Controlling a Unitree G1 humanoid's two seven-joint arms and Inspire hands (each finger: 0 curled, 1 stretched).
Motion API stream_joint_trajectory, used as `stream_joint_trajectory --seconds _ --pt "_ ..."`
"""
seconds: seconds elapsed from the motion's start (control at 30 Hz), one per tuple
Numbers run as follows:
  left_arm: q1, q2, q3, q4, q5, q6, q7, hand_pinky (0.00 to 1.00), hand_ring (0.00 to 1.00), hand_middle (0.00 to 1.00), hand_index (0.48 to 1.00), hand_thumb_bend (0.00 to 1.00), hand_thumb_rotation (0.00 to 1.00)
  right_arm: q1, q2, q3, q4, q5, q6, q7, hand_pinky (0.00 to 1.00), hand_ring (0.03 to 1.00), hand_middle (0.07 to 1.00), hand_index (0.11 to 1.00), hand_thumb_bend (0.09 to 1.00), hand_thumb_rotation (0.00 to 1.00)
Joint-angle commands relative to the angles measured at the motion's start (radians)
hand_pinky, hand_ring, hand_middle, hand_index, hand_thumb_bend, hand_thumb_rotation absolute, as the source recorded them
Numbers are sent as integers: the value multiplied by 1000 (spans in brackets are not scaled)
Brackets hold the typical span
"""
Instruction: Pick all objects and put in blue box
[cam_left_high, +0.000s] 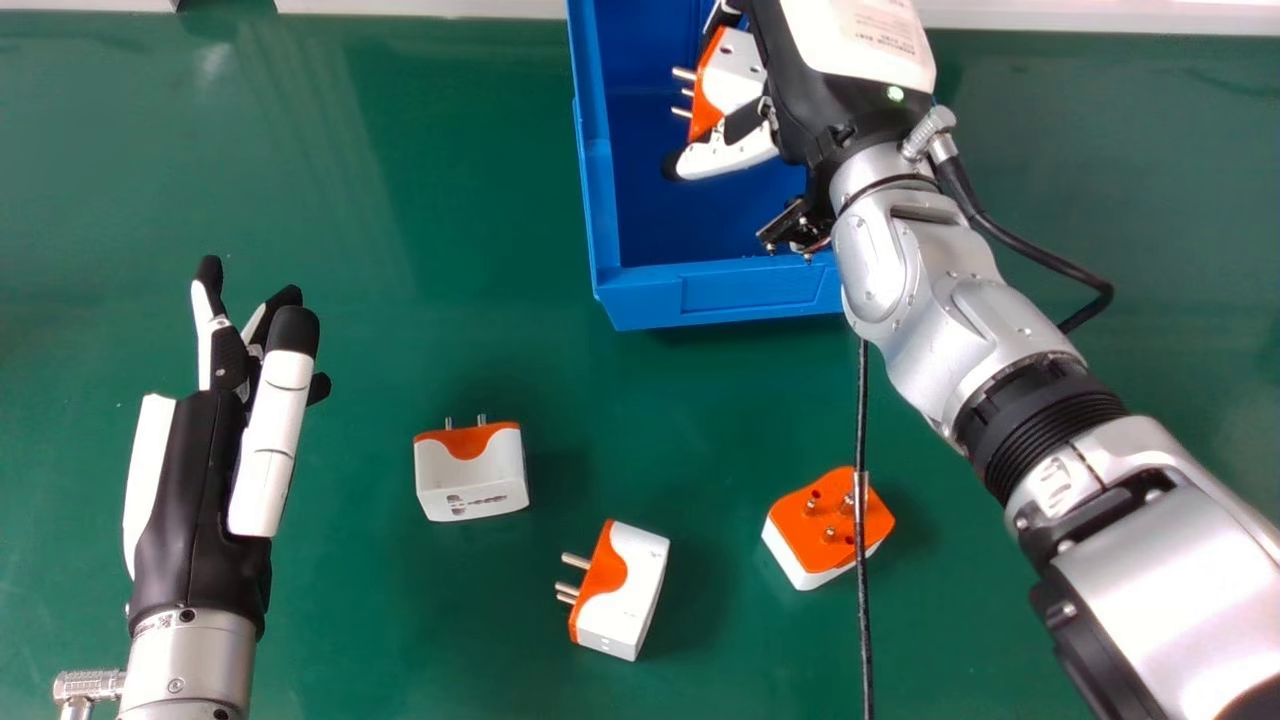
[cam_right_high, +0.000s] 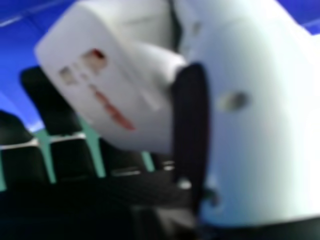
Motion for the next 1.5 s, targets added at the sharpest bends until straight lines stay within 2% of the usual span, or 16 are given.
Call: stream_joint_trajectory --seconds 0.0,0.03,0.07,0.1,0.17,0.33,0.5,0.6,0.7,0.93,1.07,1.17,1.3,1.47 --pt "6 -2 -5 -31 2 1 7 824 909 939 964 747 1000 -56 -19 15 -19 5 -1 57 422 530 577 605 556 203" --pt "6 -3 -6 -33 3 3 7 824 909 938 964 747 1000 -54 -21 18 -24 7 3 77 499 615 657 668 578 248" --pt "6 -3 -7 -36 4 6 8 824 908 938 964 746 1000 -52 -22 21 -28 8 7 89 673 795 824 815 624 343" --pt "7 -4 -8 -39 6 9 9 823 908 938 964 745 1000 -48 -23 24 -32 6 12 95 750 869 888 880 644 384" --pt "7 -5 -10 -44 9 14 12 823 908 938 963 745 1000 -43 -23 29 -35 3 19 101 850 958 964 961 675 436" --pt "3 -6 -14 -46 18 21 19 824 905 932 964 755 1000 -35 -26 47 -38 -8 45 93 907 995 996 995 687 469" --pt "-3 -4 -16 -35 21 14 26 823 899 922 957 775 1000 -32 -30 54 -40 -3 56 84 916 1000 1000 1000 664 479" --pt "-5 -3 -16 -30 18 11 28 823 898 921 956 775 1000 -18 -31 44 -65 8 65 80 916 1000 1000 1000 662 479" --pt "-6 -4 -16 -26 14 8 27 823 896 920 954 770 1000 26 -37 28 -151 21 88 84 915 1000 1000 1000 604 467" --pt "7 -3 -16 -42 4 9 18 825 897 921 956 768 1000 355 -64 -19 -667 24 169 101 932 1000 1000 995 537 425" --pt "9 3 -10 -44 -5 13 8 825 900 926 958 769 1000 622 -92 -14 -934 -14 135 49 918 985 997 965 508 431" --pt "13 5 -7 -52 -8 17 5 825 903 929 962 755 1000 761 -119 -6 -1057 -38 127 56 916 971 986 946 465 450" --pt "15 8 -4 -59 -8 24 1 824 903 930 962 749 1000 927 -149 -2 -1198 -71 137 100 916 963 984 944 427 444" --pt "16 11 0 -64 -1 30 0 823 903 930 962 749 1000 1071 -172 -12 -1302 -99 151 134 907 960 983 943 419 441"
